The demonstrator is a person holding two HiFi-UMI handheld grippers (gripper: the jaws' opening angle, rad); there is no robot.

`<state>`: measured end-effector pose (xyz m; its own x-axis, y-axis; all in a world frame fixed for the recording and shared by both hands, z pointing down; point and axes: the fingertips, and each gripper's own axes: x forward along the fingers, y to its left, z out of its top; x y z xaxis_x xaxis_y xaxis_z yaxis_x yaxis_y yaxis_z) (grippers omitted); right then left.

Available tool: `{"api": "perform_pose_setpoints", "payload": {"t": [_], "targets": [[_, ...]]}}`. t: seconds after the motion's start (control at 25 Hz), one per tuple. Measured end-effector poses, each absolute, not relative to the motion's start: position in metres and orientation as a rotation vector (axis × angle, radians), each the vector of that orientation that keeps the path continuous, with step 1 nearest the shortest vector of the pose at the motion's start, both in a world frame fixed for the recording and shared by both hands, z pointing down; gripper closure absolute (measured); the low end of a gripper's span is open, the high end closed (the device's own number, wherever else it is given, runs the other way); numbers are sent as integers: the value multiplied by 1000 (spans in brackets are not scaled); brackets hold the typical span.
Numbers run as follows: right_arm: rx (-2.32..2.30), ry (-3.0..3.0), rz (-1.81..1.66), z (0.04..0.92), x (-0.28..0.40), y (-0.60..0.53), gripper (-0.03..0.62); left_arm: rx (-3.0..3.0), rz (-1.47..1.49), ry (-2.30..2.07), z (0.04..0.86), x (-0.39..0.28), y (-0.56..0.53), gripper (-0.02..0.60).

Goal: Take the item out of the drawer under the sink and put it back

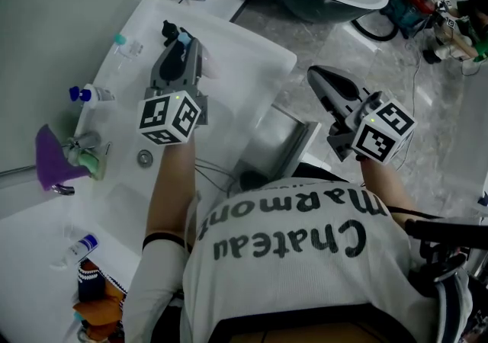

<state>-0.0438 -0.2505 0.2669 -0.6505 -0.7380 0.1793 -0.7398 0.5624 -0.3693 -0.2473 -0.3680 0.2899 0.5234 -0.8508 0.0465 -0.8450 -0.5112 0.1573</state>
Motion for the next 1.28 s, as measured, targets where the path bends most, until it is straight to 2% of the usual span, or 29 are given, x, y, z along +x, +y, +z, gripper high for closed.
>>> {"api": "perform_pose_setpoints", "payload": {"t": [1.28], "targets": [[1306,-2799,666,265,-52,-267,582,2661,119,-1448,299,-237,-366,469]]}}
